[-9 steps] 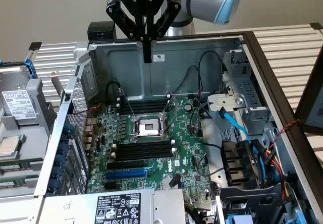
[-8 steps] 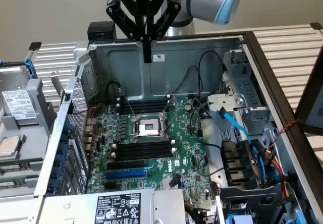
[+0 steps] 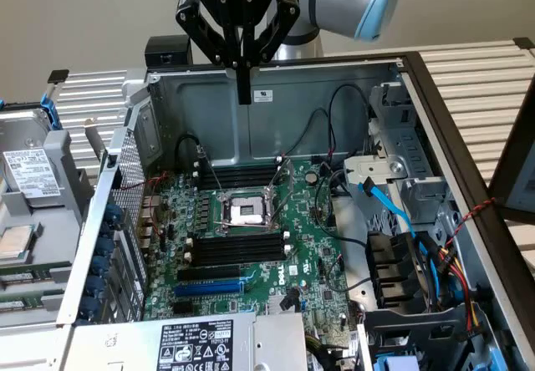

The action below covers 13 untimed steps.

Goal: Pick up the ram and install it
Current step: 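Reach for the ram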

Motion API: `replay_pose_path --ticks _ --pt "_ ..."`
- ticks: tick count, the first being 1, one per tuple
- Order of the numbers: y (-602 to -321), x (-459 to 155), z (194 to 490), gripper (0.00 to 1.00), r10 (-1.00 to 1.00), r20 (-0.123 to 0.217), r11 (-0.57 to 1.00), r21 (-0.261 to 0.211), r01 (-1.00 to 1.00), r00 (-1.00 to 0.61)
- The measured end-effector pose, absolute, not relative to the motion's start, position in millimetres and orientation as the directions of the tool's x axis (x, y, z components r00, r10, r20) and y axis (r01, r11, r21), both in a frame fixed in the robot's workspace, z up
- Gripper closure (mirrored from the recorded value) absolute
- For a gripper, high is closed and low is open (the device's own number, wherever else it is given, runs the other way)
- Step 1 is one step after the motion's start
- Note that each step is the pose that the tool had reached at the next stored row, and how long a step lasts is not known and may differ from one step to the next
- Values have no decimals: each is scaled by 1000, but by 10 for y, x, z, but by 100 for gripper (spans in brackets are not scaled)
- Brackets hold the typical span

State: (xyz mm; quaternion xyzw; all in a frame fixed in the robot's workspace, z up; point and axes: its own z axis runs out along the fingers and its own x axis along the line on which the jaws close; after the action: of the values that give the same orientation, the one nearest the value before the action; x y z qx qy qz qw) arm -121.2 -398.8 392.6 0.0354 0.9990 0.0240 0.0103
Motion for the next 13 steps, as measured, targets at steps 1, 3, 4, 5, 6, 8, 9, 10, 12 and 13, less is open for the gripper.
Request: replay_pose_path --ticks 1,3,4,5,6,8,9,10,12,13 --pt "-3988 -1212 3926 89 71 -19 996 49 70 -997" --pt "-3988 -1217 3926 89 71 -19 996 49 70 -997" --pt "-3988 -1256 3926 89 71 -19 996 49 70 -997" --pt "-3989 -1297 3926 89 71 -19 996 49 70 -997" --pt "-3990 -1347 3926 89 71 -19 996 49 70 -997" --pt "-3993 -1434 3926 89 71 -19 996 49 70 -997" --pt "-3994 -1483 3926 89 71 -19 996 49 70 -997" --pt "-3994 -1528 3926 89 71 -19 996 49 70 -997" --pt "-3996 -1618 3926 89 71 -19 996 49 70 -997" --pt "-3997 -1664 3926 89 71 -19 996 49 70 -997"
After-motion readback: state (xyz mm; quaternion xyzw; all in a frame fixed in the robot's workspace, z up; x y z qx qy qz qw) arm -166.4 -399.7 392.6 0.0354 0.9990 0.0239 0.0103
